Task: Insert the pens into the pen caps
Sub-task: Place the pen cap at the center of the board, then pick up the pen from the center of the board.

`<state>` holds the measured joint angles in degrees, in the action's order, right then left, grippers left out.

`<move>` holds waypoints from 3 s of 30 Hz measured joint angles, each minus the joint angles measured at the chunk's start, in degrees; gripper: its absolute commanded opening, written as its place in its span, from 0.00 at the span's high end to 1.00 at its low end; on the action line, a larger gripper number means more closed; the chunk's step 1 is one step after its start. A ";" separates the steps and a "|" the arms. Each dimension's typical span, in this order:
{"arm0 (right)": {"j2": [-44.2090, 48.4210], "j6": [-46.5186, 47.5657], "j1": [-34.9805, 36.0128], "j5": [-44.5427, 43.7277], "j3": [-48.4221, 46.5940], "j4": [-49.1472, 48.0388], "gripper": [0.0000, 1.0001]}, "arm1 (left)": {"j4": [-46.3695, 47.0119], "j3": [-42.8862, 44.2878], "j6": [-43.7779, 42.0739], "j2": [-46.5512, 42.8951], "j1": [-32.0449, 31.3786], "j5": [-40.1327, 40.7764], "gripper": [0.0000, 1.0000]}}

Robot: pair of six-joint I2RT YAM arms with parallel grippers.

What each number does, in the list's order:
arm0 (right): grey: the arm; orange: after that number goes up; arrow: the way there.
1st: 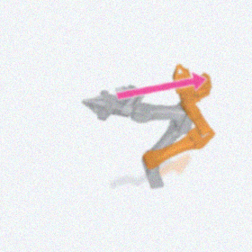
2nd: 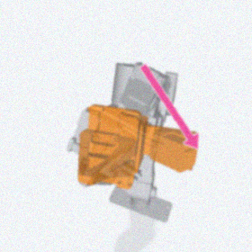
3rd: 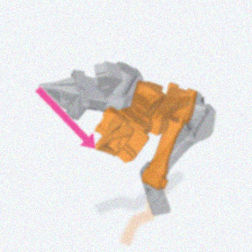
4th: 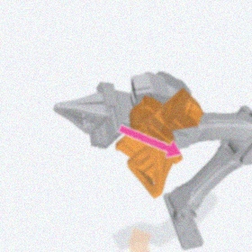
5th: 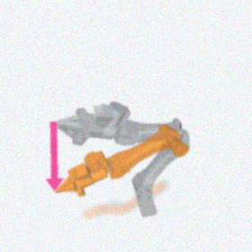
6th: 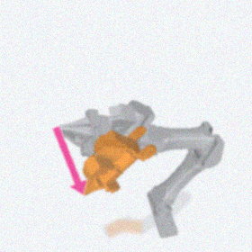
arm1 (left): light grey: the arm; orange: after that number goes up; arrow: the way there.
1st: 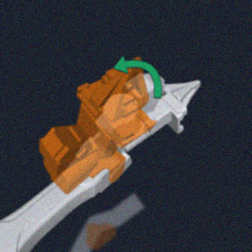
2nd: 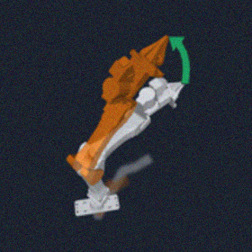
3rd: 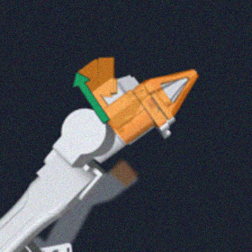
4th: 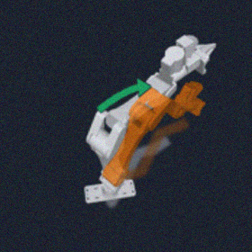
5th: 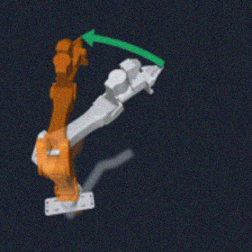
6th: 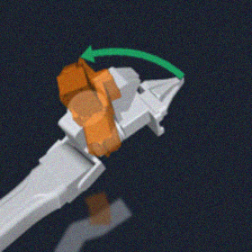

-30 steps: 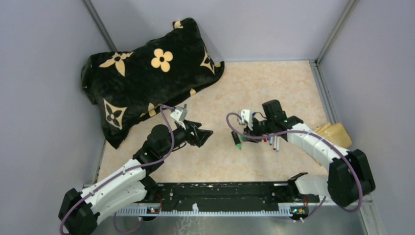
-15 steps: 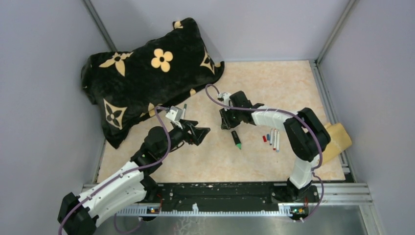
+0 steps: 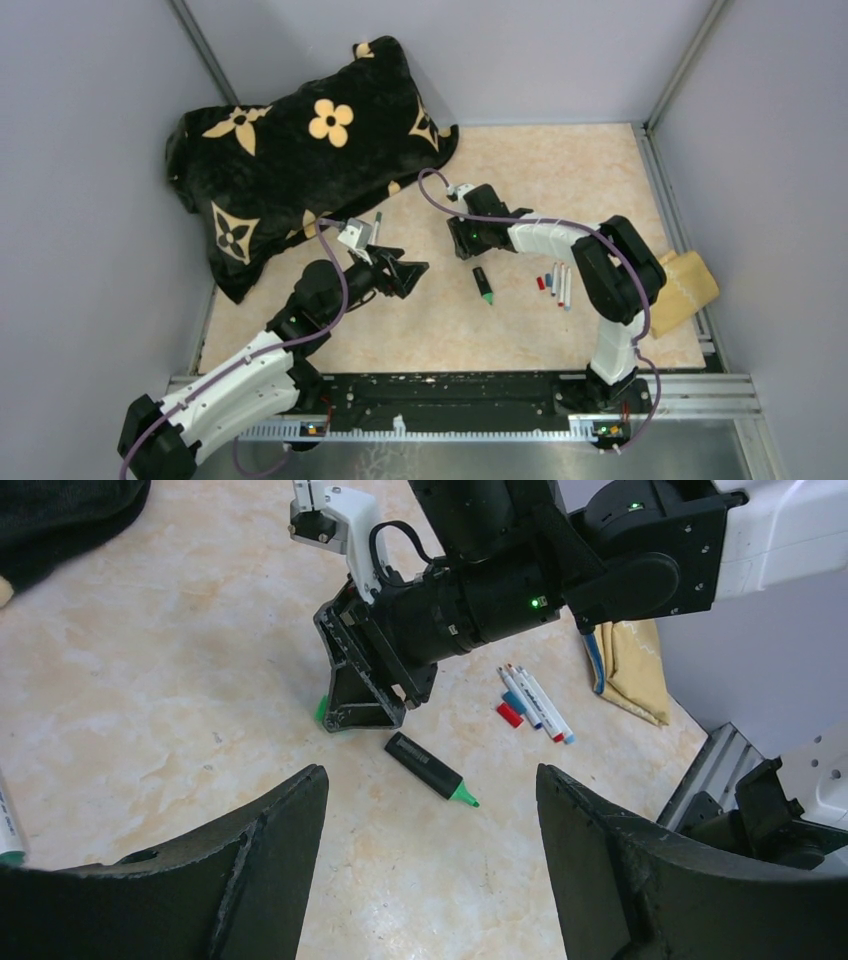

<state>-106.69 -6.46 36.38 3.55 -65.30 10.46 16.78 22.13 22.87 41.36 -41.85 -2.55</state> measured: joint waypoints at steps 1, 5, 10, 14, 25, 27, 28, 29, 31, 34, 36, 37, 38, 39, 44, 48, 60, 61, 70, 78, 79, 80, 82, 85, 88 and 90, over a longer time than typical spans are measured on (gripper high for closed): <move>0.00 0.22 0.00 -0.07 0.00 0.11 0.49 | 0.00 -0.02 0.04 -0.24 0.00 0.00 0.19; 1.20 2.40 0.00 -0.28 0.07 1.05 0.45 | 0.02 -0.11 0.24 -1.40 0.00 -0.04 0.19; 11.26 11.30 -0.09 3.34 2.23 2.12 0.42 | 0.00 -0.11 0.42 -1.62 0.00 -1.01 0.19; 21.14 20.55 -1.77 14.51 3.54 4.37 0.36 | 0.00 -0.11 0.46 -1.60 0.00 -1.70 0.19; 23.80 17.25 -4.66 22.80 18.62 2.95 0.32 | 1.11 -0.59 1.95 -1.18 0.00 -2.64 0.19; 22.91 14.27 -4.50 20.98 19.34 1.66 0.33 | 1.31 -0.98 2.25 -1.18 0.00 -2.69 0.19; 22.49 12.90 -4.11 19.26 19.50 0.92 0.33 | 1.42 -1.22 2.43 -1.18 0.00 -2.71 0.19; 21.92 11.58 -3.69 17.27 19.50 0.39 0.34 | 1.46 -1.42 2.60 -1.16 0.00 -2.75 0.19; 20.31 9.11 -2.36 13.44 19.41 -0.66 0.36 | 1.55 -1.62 2.93 -1.03 0.00 -2.93 0.19; 17.25 6.32 -0.44 8.68 19.10 -0.61 0.40 | 1.92 -1.62 3.10 -0.85 0.00 -3.06 0.19; 15.80 5.20 0.37 6.25 18.60 -0.59 0.43 | 2.47 -1.75 3.26 -0.85 0.00 -3.08 0.19; 15.56 4.87 0.76 5.05 17.92 -0.72 0.44 | 2.67 -1.86 3.32 -0.87 0.00 -3.08 0.19; 15.19 4.63 1.18 3.78 17.38 -0.72 0.46 | 2.82 -1.99 3.41 -0.87 0.02 -3.10 0.19; 14.91 4.59 1.51 2.69 17.07 -0.68 0.50 | 2.97 -2.23 3.50 -0.87 0.02 -3.10 0.19; 13.53 5.22 2.69 -0.85 15.89 1.11 0.56 | 3.02 -3.23 4.07 -0.98 0.02 -3.10 0.19; 13.16 6.49 3.61 -3.23 15.26 2.69 0.57 | 3.04 -3.32 4.31 -1.03 0.02 -3.17 0.19; 13.22 8.37 5.03 -5.03 14.91 4.50 0.50 | 4.72 -3.63 5.73 -1.03 0.13 -4.42 0.19; 13.27 8.39 5.03 -5.05 14.88 4.63 0.50 | 5.01 -3.76 5.97 -1.03 0.11 -4.55 0.19; 13.33 7.91 5.03 -3.85 14.58 6.58 0.62 | 6.71 -4.72 8.20 -0.26 0.13 -5.92 0.19; 13.64 7.85 5.03 -3.48 14.53 7.65 0.84 | 8.33 -4.98 9.11 0.04 0.13 -6.56 0.19; 13.64 7.85 5.03 -3.56 14.53 7.63 0.85 | 9.27 -5.49 9.64 0.24 0.13 -6.82 0.18; 13.66 7.85 5.03 -3.54 14.53 7.63 0.86 | 9.49 -5.66 9.81 0.33 0.13 -6.95 0.17; 13.81 7.76 4.57 -3.34 14.56 7.67 0.90 | 12.09 -6.91 11.10 1.38 0.13 -7.82 0.12; 15.04 6.97 2.62 -0.79 14.71 7.93 0.94 | 16.68 -9.01 14.05 4.81 0.13 -9.64 0.08; 18.86 4.98 -1.14 3.48 15.69 6.69 0.96 | 20.92 -9.97 17.03 10.14 0.13 -11.91 0.07; 22.84 3.04 -4.31 7.23 17.07 4.81 0.96 | 24.13 -9.97 18.80 14.08 0.11 -13.27 0.08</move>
<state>-83.85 -3.42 32.08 10.79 -48.23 15.27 40.91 12.16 41.67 55.44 -41.74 -15.81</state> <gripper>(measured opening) 0.297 0.925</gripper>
